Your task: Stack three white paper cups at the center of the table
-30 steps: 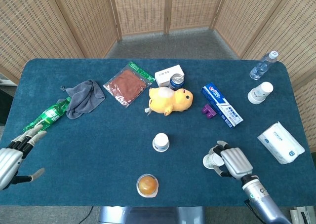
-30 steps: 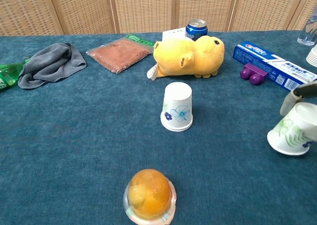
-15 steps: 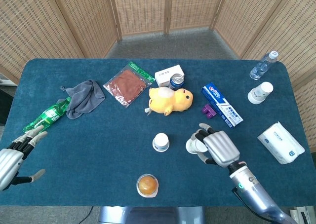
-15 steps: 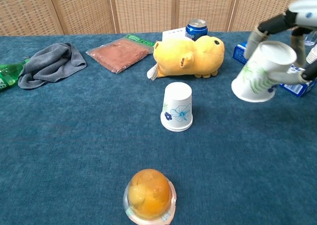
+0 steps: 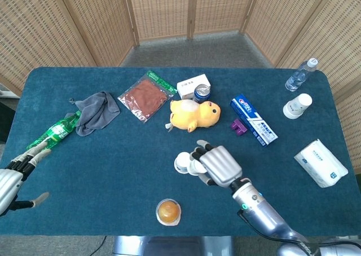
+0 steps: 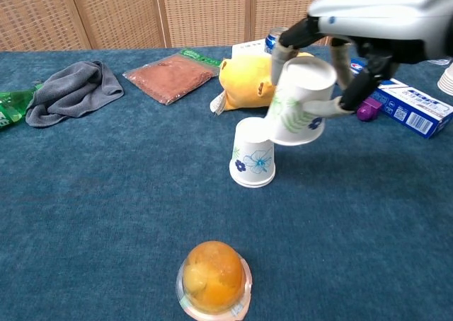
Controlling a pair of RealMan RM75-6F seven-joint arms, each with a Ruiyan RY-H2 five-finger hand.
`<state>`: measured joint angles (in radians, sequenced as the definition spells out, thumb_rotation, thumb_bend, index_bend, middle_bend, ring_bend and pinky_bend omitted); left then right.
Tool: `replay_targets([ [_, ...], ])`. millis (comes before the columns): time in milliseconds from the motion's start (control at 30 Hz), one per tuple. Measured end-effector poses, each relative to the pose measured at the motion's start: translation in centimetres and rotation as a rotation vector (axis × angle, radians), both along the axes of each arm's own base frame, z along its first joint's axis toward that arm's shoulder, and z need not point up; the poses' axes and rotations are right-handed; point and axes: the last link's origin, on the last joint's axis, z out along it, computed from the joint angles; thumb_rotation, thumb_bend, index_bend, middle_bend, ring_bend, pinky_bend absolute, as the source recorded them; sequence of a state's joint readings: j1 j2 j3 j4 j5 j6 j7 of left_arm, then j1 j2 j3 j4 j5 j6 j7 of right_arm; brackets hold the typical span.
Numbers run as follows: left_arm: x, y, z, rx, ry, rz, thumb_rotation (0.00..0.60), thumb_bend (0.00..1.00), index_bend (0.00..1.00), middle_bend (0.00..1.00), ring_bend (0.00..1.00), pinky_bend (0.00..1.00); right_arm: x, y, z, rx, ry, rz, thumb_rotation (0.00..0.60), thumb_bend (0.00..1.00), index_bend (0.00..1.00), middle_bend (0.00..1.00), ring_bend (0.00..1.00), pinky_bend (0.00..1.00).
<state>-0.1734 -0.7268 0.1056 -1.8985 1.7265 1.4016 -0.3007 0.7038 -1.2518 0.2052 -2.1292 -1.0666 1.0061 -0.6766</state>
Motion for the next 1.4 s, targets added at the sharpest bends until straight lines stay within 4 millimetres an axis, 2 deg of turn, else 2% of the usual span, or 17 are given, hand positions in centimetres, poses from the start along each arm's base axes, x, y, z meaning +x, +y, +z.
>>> replay_targets([
  [267,0.0,-0.1,0.2,0.001,-0.009,-0.004,0.600,0.29,0.02,0.00,0.00,0.13,2.7,-0.5,-1.6,0.021,0.007,0.037,0.600,0.44,0.37,0.37,0.17,0.56],
  [567,-0.1,-0.1,0.5,0.003,-0.013,-0.005,0.600,0.29,0.02,0.00,0.00,0.13,4.4,-2.1,-3.3,0.018,0.023,0.041,0.600,0.44,0.37,0.38,0.17,0.58],
  [867,-0.3,0.0,0.6,0.005,-0.015,0.001,0.600,0.29,0.02,0.00,0.00,0.13,4.1,-3.1,-3.9,0.002,0.046,0.017,0.600,0.44,0.37,0.38,0.17,0.59],
  [1400,-0.2,0.0,0.4,-0.009,-0.010,0.001,0.600,0.29,0.02,0.00,0.00,0.13,3.8,-3.1,-3.6,0.001,0.069,0.014,0.600,0.44,0.37,0.38,0.17,0.59],
])
